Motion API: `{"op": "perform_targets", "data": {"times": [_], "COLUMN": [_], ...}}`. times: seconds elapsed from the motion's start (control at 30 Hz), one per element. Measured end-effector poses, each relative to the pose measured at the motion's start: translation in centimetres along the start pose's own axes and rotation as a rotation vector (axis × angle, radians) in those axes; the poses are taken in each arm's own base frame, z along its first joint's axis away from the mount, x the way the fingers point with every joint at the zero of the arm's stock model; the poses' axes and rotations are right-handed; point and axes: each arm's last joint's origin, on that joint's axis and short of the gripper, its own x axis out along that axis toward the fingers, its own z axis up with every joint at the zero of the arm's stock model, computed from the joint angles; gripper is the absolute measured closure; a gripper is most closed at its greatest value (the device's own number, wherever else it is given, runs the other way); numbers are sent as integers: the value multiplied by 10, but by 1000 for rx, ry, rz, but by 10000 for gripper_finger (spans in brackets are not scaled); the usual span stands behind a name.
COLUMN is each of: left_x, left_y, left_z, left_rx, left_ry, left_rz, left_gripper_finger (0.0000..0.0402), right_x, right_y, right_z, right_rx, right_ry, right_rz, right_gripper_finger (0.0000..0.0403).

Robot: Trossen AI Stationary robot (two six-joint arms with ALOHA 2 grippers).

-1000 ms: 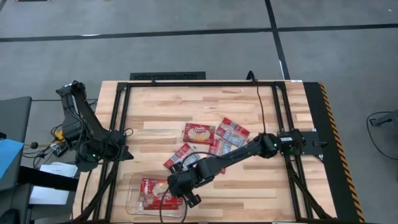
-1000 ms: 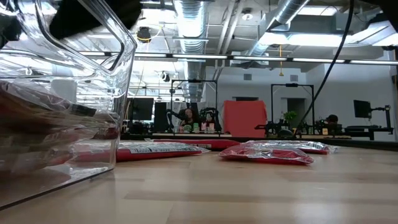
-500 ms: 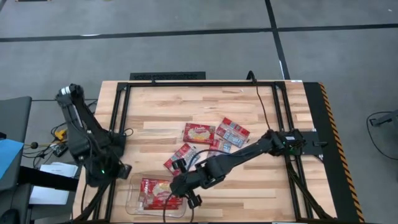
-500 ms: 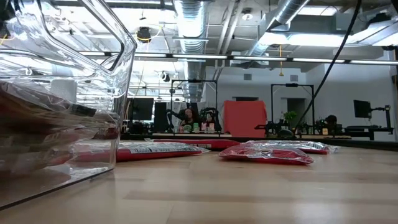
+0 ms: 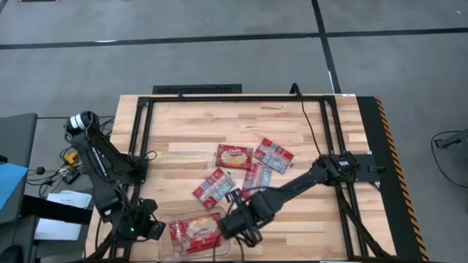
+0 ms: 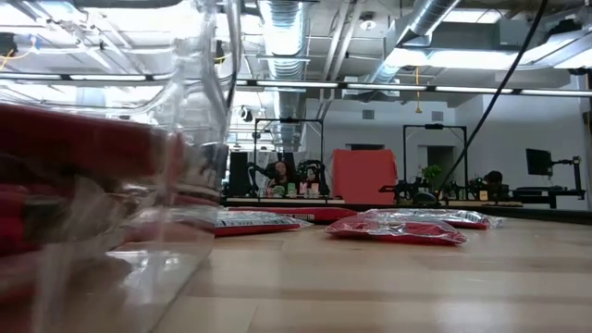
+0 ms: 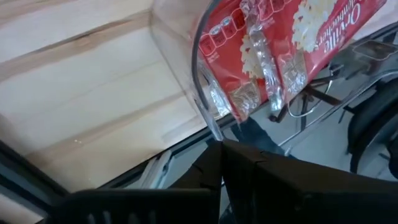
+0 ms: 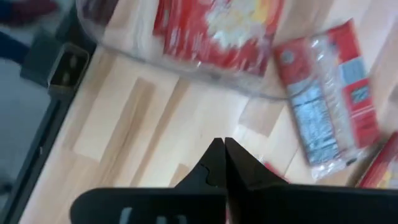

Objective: Sort popcorn bags into baskets
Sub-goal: Adjust the red popcorn bags in the transparent bin

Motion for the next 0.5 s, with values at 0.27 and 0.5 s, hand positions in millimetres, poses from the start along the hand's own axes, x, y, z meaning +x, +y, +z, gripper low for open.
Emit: {"op": "perform_targets", "data": {"times": [0.27, 0.5], "left_x": [0, -2], "left_y": [2, 3], "left_z": [0, -5], "left_rx": [-28, -42], "left_ry": [36, 141], "left_rz": [46, 103], "left_gripper_finger": [401, 401], "right_x": [29, 34], "right_y": [19, 11], "right_z": [0, 19], "right_rx": [-90, -292], "right_ry": [-46, -268], "right_rz": [112, 174], "right_gripper_finger": [388, 386]}}
